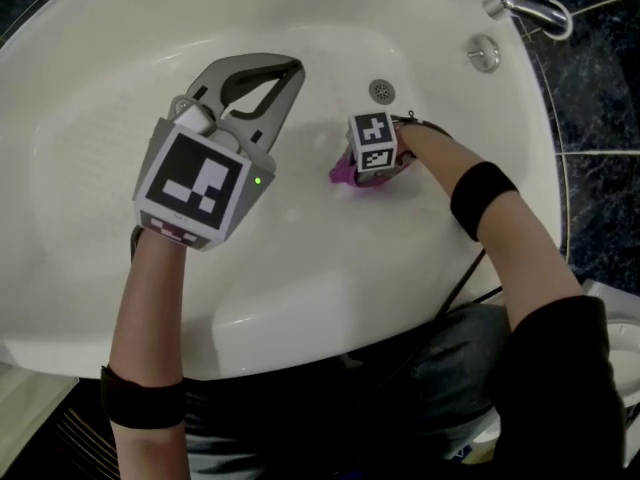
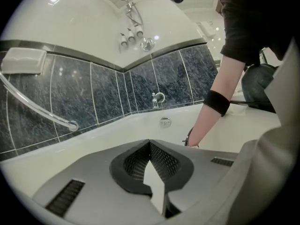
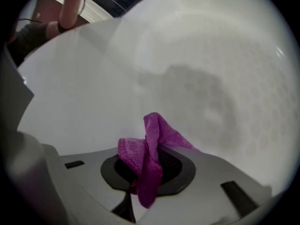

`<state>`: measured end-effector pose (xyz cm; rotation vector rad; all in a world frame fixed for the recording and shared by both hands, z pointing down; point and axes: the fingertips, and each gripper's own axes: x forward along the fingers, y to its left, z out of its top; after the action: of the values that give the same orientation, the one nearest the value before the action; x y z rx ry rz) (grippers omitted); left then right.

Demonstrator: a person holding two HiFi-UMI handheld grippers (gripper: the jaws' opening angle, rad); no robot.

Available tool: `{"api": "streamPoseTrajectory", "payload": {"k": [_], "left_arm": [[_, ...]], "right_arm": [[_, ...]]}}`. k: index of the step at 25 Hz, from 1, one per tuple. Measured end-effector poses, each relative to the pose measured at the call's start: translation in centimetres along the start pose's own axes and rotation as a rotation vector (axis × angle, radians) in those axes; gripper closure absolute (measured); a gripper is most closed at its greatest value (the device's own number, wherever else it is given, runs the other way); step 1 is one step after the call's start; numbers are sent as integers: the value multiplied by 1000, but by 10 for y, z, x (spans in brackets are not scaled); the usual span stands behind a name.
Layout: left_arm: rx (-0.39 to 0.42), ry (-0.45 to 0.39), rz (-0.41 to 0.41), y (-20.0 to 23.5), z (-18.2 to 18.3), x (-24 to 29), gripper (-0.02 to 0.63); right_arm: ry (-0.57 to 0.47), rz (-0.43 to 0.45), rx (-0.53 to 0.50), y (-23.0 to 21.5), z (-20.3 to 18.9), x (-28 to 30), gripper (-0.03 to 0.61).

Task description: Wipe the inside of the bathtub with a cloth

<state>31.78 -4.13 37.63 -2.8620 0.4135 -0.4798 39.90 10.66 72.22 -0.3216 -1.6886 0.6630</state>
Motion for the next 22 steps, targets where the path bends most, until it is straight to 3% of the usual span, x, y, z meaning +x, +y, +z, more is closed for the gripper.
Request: {"api": "streamPoseTrajectory", "payload": {"k": [3,6,9,11,14,17,22], "left_arm": [[15,52,29,17,-17,-43,614],[4,98,72,28,-34,-88,614],[-63,111,146,40,-46,-131,614],[-97,122,191,50,-58,-160,614],[-119,153,226,59,-80,-188,614],[-136,171,238,62,-93,-201,614],[-158,161,211,55,-92,-188,614]], "right_arm": [[-233,44,-118,20,120,-11,488],[-376,101,-229,48,227,-15,486],[-436,163,-332,78,316,-8,486],[-407,201,-399,95,360,9,486],[-318,252,-479,113,393,38,486],[-304,304,-467,121,397,50,488],[-236,358,-372,115,338,43,489]]}}
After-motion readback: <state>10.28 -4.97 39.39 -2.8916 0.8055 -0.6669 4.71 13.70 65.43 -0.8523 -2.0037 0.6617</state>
